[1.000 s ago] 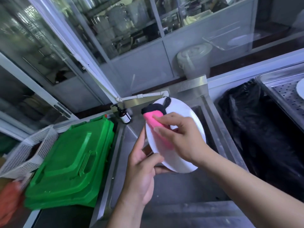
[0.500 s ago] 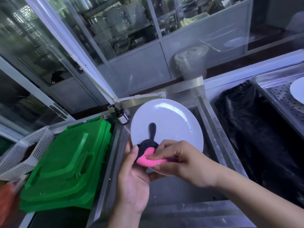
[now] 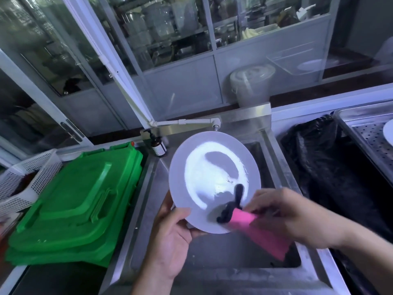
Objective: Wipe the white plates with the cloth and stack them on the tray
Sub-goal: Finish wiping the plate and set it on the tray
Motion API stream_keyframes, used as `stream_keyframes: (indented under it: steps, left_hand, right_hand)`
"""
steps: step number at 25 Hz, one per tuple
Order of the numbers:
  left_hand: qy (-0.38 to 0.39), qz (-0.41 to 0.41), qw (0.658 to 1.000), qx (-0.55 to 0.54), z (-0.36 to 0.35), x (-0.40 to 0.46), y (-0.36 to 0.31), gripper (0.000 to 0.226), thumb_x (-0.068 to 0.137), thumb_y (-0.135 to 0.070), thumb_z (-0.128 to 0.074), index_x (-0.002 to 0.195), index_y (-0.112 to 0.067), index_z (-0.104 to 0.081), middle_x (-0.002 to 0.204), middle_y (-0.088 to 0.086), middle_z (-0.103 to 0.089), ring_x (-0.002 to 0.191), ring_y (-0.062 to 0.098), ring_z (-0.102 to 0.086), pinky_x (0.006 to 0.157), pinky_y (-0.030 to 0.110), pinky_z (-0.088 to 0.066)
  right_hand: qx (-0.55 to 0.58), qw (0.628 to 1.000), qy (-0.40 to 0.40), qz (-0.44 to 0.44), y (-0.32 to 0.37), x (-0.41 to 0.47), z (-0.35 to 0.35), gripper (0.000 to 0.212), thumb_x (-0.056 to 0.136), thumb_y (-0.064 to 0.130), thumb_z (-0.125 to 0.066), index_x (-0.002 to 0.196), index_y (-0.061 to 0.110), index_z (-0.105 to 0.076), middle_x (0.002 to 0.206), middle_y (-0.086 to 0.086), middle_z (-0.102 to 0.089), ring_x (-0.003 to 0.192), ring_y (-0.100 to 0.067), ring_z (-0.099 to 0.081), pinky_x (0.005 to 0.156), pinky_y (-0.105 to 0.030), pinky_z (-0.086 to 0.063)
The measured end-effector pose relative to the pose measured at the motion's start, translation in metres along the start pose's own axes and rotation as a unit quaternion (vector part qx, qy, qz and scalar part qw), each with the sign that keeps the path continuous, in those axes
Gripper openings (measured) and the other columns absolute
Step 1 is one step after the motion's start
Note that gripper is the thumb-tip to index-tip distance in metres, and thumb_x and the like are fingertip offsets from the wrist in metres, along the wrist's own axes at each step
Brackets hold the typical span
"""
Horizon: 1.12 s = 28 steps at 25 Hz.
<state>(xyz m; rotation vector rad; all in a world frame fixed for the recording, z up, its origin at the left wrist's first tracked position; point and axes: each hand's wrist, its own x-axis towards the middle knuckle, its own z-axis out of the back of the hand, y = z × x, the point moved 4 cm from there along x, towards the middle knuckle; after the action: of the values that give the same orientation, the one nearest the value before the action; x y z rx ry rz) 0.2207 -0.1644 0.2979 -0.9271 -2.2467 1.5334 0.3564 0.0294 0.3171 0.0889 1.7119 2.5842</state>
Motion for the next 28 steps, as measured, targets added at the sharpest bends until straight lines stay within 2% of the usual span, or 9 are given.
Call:
stream_keyframes:
  steps: [3,6,9,11,14,20,23,26,28]
  left_hand:
    - [0.030,0.042,0.998,-0.044,0.018,0.005,0.004,0.058,0.062,-0.016,-0.073,0.120,-0.017,-0.072,0.117,0.016,-0.069,0.095,0.028,-0.070,0.063,0.042,-0.059]
    - [0.045,0.089,0.991,-0.089,0.031,0.009,0.010,0.057,0.059,-0.012,-0.073,0.116,-0.016,-0.074,0.110,0.015,-0.070,0.086,0.026,-0.069,0.062,0.041,-0.059]
    - [0.070,0.107,0.987,-0.095,0.036,0.009,0.008,0.061,0.061,-0.013,-0.072,0.122,-0.017,-0.071,0.105,0.011,-0.072,0.082,0.021,-0.069,0.074,0.048,-0.060]
    - [0.088,0.118,0.986,-0.078,0.043,0.006,0.004,0.060,0.060,-0.017,-0.072,0.120,-0.017,-0.073,0.116,0.015,-0.072,0.092,0.024,-0.071,0.071,0.046,-0.060]
    - [0.123,0.134,0.981,-0.072,0.059,0.000,0.001,0.059,0.060,-0.019,-0.072,0.119,-0.017,-0.073,0.125,0.020,-0.069,0.106,0.032,-0.069,0.068,0.043,-0.060]
    - [0.099,0.116,0.986,-0.072,0.104,-0.011,0.004,0.060,0.060,-0.023,-0.072,0.120,-0.021,-0.073,0.126,0.017,-0.070,0.111,0.033,-0.068,0.073,0.045,-0.059]
    - [0.090,0.101,0.988,-0.079,0.121,-0.010,0.003,0.058,0.061,-0.023,-0.072,0.120,-0.022,-0.073,0.124,0.016,-0.070,0.110,0.031,-0.068,0.075,0.046,-0.059]
    - [0.101,0.078,0.988,-0.082,0.135,-0.010,-0.001,0.061,0.066,-0.020,-0.071,0.127,-0.018,-0.069,0.123,0.022,-0.069,0.107,0.037,-0.068,0.077,0.047,-0.059]
    - [0.118,0.070,0.987,-0.079,0.142,-0.011,-0.004,0.059,0.069,-0.015,-0.069,0.128,-0.017,-0.068,0.120,0.026,-0.068,0.101,0.039,-0.068,0.076,0.050,-0.059]
  right_hand:
    - [0.075,0.990,-0.104,-0.059,0.004,-0.002,0.023,0.026,0.088,-0.003,-0.068,0.089,0.021,-0.079,0.087,-0.006,-0.075,0.073,-0.013,-0.067,0.062,-0.021,-0.050]
    - [0.148,0.934,-0.319,-0.057,0.019,0.015,0.043,0.024,0.086,0.000,-0.071,0.086,0.022,-0.080,0.086,-0.008,-0.077,0.073,-0.018,-0.069,0.061,-0.024,-0.055]
    - [-0.110,0.894,-0.431,0.059,0.061,0.048,0.033,0.013,0.091,0.015,-0.073,0.091,0.026,-0.078,0.088,0.000,-0.071,0.076,-0.021,-0.067,0.066,-0.031,-0.052]
    - [-0.290,0.863,-0.402,0.098,0.073,0.082,-0.001,0.022,0.090,0.009,-0.067,0.103,0.023,-0.078,0.094,0.000,-0.067,0.080,-0.024,-0.064,0.069,-0.034,-0.051]
    - [-0.394,0.846,-0.348,0.091,0.067,0.121,-0.054,0.034,0.083,0.008,-0.059,0.109,0.021,-0.077,0.100,-0.001,-0.070,0.088,-0.034,-0.061,0.075,-0.044,-0.054]
    - [-0.307,0.921,-0.236,0.044,0.057,0.127,-0.098,0.030,0.085,0.016,-0.062,0.108,0.025,-0.079,0.104,0.005,-0.073,0.093,-0.024,-0.064,0.081,-0.038,-0.055]
    - [-0.234,0.959,-0.161,-0.005,0.049,0.109,-0.124,0.026,0.085,0.018,-0.067,0.106,0.026,-0.079,0.109,0.017,-0.069,0.103,-0.010,-0.064,0.091,-0.026,-0.051]
    - [-0.190,0.974,-0.116,-0.036,0.047,0.087,-0.153,0.024,0.084,0.014,-0.073,0.102,0.028,-0.080,0.102,0.029,-0.064,0.101,0.001,-0.063,0.084,-0.013,-0.046]
    - [-0.155,0.982,-0.091,-0.065,0.050,0.074,-0.168,0.026,0.085,0.009,-0.075,0.099,0.030,-0.080,0.099,0.026,-0.066,0.097,-0.001,-0.065,0.081,-0.016,-0.050]
